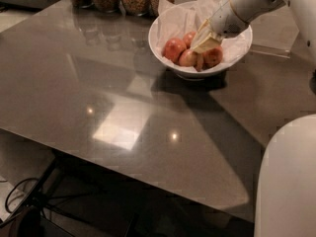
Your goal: Pick apple from white bowl
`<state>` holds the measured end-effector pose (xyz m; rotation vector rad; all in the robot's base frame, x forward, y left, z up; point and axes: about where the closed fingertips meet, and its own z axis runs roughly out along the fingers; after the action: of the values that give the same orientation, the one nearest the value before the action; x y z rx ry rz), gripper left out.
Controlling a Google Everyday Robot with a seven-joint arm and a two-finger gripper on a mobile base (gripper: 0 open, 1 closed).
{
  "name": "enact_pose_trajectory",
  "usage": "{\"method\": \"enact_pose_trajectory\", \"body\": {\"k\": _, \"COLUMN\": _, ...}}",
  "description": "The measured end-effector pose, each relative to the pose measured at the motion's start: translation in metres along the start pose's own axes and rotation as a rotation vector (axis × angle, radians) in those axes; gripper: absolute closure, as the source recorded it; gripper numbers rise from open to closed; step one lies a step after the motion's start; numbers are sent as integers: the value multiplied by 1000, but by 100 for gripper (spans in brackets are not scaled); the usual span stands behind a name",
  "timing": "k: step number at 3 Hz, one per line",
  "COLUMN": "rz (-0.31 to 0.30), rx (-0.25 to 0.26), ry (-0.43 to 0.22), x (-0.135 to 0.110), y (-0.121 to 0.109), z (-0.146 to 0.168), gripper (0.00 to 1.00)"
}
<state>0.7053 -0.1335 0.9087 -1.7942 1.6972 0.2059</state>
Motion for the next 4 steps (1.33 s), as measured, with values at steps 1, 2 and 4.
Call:
{"method": "enact_pose_trajectory", "body": {"k": 1, "rz": 0, "rx": 0, "ry": 0, "x": 0, "y": 0, "z": 0, "gripper": 58}}
{"method": "enact_pose_trajectory", "body": {"k": 2, "rz": 0, "rx": 0, "ry": 0, "x": 0, "y": 0, "z": 0, "gripper": 35}}
{"method": "enact_pose_trajectory", "body": {"k": 4, "rz": 0, "rx": -1, "ry": 0, "x": 0, "y": 0, "z": 1, "gripper": 0}}
